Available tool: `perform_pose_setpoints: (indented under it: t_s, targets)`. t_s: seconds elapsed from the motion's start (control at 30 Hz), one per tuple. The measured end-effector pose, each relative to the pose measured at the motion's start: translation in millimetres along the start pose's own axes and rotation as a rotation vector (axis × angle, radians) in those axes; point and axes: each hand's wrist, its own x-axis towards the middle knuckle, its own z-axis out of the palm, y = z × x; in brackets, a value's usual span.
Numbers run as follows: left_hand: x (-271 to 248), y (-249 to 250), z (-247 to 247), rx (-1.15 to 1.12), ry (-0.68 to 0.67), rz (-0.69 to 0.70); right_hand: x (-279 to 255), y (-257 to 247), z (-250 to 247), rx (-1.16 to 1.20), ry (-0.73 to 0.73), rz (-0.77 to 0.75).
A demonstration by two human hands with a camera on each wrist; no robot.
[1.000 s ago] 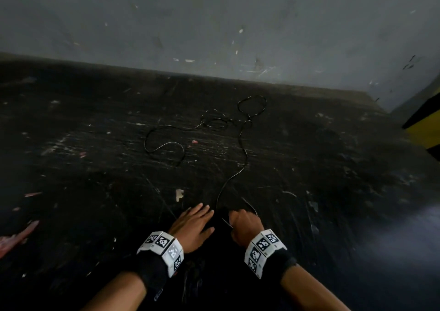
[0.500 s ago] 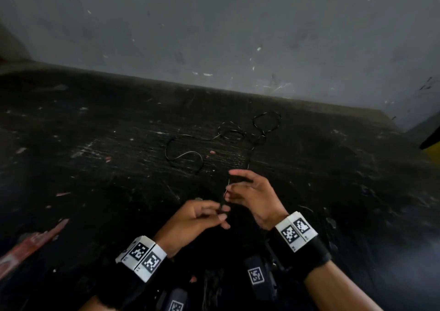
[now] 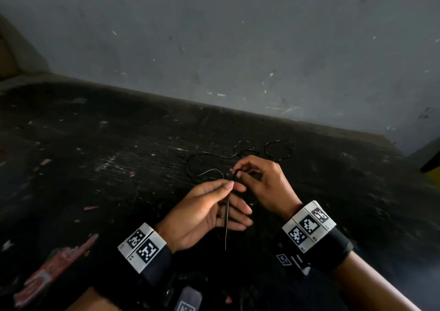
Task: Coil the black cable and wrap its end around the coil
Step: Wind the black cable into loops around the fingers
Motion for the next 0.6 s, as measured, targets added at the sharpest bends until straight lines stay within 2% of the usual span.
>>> perform_pose_setpoints:
  t_s: [0.13, 0.27, 0.43, 0.6]
  targets:
    - [-9.8, 7.7, -12.6, -0.034, -0.122, -0.037, 1.1, -13.4, 10.1, -0.017, 0.061, -0.041]
    - [-17.4, 8.9, -21.4, -0.081, -0.224, -0.062, -1.3, -19.2, 18.2, -0.037, 0.045, -0.066]
    - [-21.2, 8.2, -30.3, -0.008, -0.226, -0.059, 2.0, -22.2, 22.9, -0.091, 0.044, -0.102]
    - [-16.8, 13.0, -34.3, -0.049, -0.238, -0.02, 7.2, -11.3, 29.3, -0.162, -0.002, -0.132]
